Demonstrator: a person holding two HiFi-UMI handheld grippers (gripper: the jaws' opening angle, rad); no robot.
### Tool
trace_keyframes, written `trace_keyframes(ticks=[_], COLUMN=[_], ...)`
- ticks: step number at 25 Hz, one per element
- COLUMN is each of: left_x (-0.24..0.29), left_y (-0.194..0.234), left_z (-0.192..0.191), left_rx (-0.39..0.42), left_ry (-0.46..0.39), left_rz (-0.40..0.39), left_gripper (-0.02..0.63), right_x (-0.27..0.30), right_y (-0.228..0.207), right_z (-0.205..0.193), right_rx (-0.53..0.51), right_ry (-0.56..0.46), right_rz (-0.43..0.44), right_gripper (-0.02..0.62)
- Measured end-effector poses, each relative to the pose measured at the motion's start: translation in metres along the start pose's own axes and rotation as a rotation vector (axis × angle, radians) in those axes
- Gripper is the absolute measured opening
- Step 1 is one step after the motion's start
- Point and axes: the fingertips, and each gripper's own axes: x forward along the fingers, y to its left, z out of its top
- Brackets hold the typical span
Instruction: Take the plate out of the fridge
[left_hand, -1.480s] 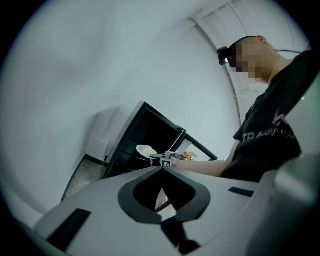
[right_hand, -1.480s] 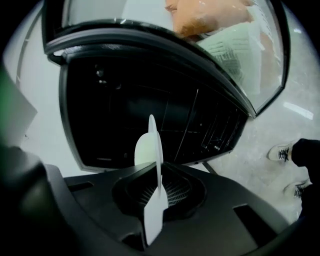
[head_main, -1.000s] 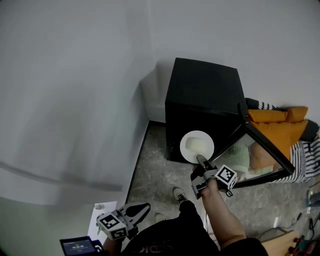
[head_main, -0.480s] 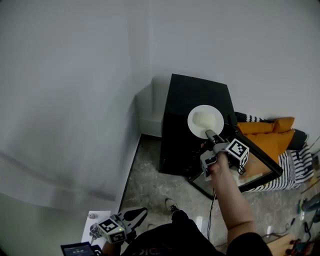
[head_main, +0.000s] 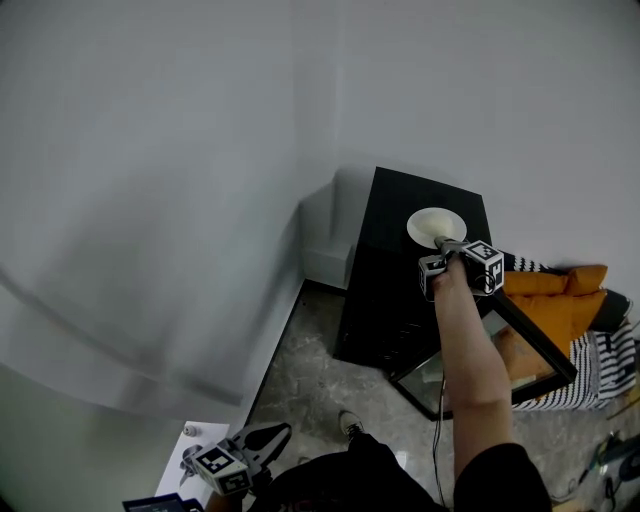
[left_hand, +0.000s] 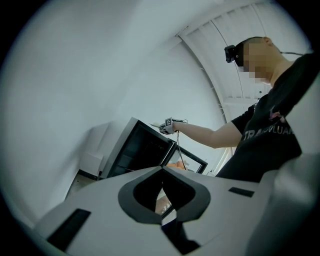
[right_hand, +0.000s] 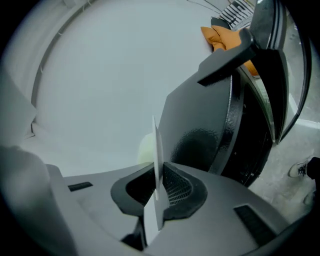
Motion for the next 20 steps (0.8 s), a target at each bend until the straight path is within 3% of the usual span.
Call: trace_keyframes(ticks=[5, 10, 13, 17, 20], left_x=[-0.006, -0.001, 0.0, 0.003, 0.004], left_y=[0.007, 0.006, 0.005, 0.004, 0.001], left_z=[-0.014, -0.011, -0.012, -0.012, -0.011], left_rx=[0.02, 0.025, 0.026, 0.025, 0.024], left_ry=[0.018, 0.009, 0.007, 0.014, 0.014], left_rz=[0.06, 0.059, 0.057, 0.05, 0.04], left_gripper=[0.0, 0.0, 0.0, 0.0, 0.0], right_x=[0.01, 0.019, 0.019, 0.018, 0.011], right_y=[-0.001, -0.002, 0.003, 0.014, 0.019], right_z=[0.002, 0.003, 0.002, -0.005, -0.018], right_rx=[0.018, 0.055, 0.036, -0.093, -0.282], right_ry=[0.001, 0.0, 0.014, 0.104, 0.213], right_rz=[-0.007, -0.001, 0.047, 0.116, 0.135], right_gripper=[0.028, 0.028, 0.042, 0.1, 0.112])
